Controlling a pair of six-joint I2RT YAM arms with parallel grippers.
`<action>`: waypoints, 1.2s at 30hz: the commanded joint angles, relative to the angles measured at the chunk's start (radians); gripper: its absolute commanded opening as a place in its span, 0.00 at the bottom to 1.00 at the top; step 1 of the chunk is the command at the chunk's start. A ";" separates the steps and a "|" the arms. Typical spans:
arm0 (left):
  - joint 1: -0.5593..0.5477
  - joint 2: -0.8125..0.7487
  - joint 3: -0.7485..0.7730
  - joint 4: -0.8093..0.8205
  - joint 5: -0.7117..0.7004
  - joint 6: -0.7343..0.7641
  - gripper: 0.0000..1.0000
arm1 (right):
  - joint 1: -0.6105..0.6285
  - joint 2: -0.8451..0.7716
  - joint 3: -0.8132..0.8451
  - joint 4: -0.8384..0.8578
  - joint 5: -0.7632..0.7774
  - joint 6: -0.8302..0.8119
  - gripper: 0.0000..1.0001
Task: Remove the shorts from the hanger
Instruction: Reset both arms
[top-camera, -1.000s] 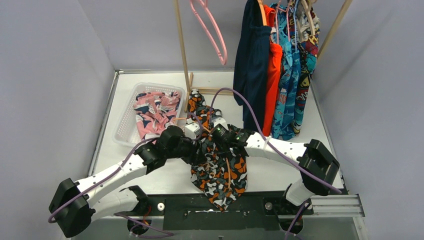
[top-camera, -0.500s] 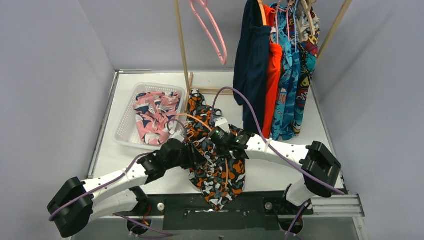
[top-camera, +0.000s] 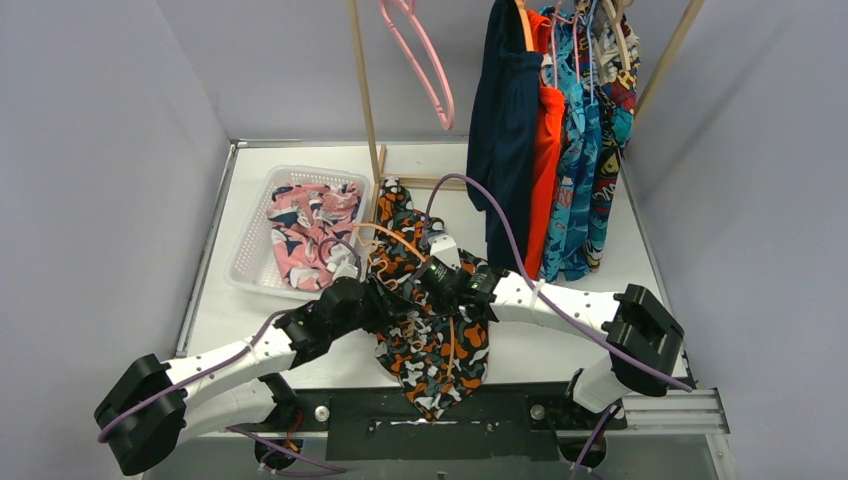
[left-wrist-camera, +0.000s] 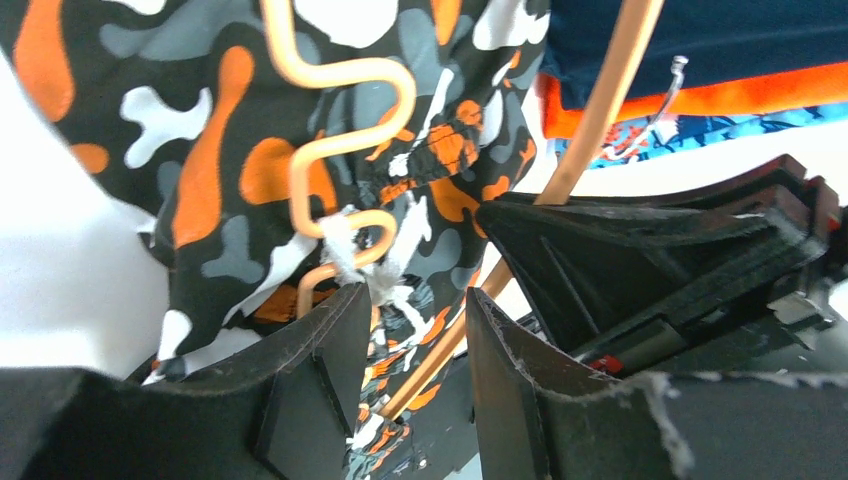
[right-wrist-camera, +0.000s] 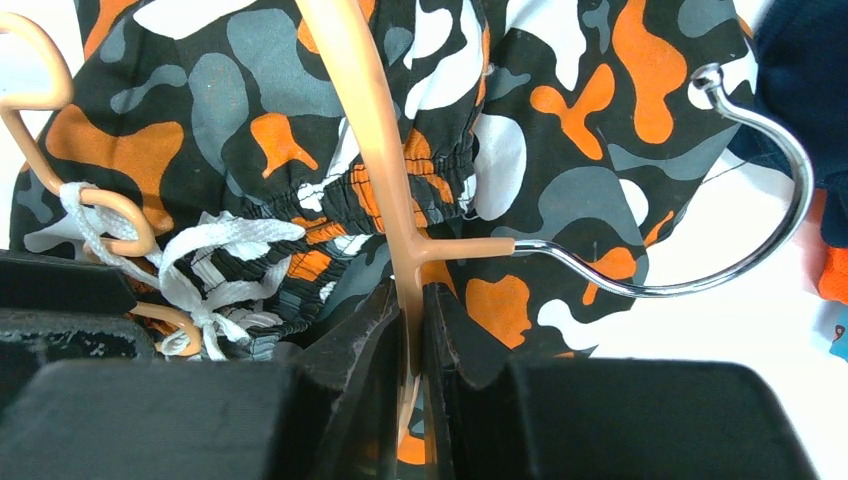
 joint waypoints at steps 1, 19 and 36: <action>-0.004 -0.024 0.008 -0.051 -0.035 -0.070 0.39 | 0.007 -0.048 0.004 0.043 0.060 0.035 0.00; -0.004 0.133 0.018 0.174 -0.131 -0.100 0.12 | 0.062 -0.066 -0.002 0.052 0.071 0.050 0.00; -0.001 0.070 0.053 0.271 -0.156 -0.034 0.00 | 0.107 -0.051 -0.008 0.027 0.104 0.063 0.00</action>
